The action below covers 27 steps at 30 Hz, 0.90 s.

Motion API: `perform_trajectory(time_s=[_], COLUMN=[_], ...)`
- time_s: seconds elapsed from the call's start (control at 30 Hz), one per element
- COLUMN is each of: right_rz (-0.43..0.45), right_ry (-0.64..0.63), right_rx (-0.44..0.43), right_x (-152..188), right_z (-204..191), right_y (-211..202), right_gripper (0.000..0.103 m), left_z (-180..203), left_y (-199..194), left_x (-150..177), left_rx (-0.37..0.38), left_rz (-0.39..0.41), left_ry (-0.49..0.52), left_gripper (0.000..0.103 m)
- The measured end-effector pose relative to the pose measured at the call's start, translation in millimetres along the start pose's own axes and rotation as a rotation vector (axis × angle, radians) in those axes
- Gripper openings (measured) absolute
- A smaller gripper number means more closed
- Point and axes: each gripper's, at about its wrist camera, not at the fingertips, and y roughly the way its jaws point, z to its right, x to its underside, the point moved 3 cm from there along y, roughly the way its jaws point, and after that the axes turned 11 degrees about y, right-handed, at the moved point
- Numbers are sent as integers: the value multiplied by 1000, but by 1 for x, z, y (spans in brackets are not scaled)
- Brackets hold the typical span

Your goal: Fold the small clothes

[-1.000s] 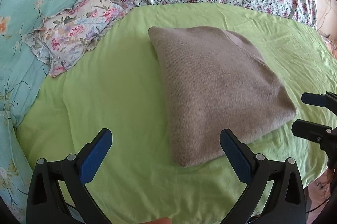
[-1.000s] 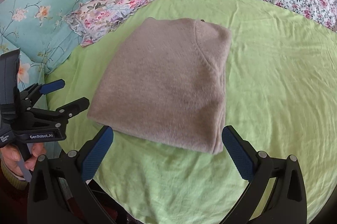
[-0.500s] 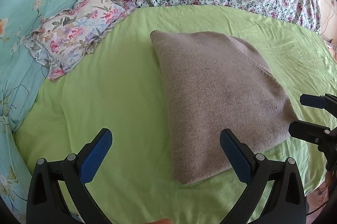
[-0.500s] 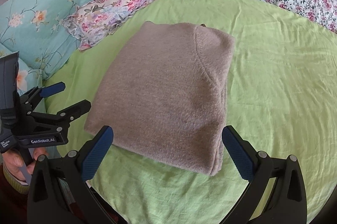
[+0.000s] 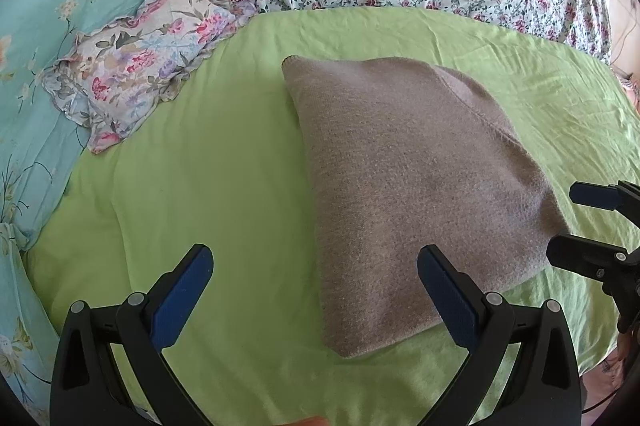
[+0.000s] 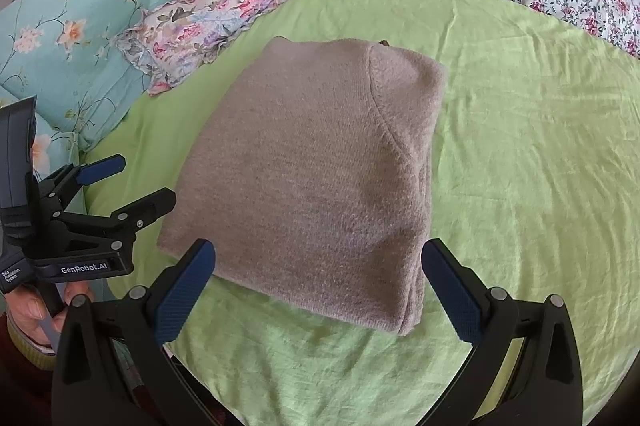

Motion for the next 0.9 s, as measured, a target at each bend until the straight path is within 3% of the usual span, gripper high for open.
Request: perform_trajectory(time_s=[0.9], right_rz=[7], right_ry=[-2], right_rx=[-7], right_x=[-8], right_z=[-2], right_y=[-2], right_gripper=[103], left_z=[0], left_y=[1], left_x=[-6], left_rx=[16], left_rz=[8], left_ry=[18], left_gripper=[102])
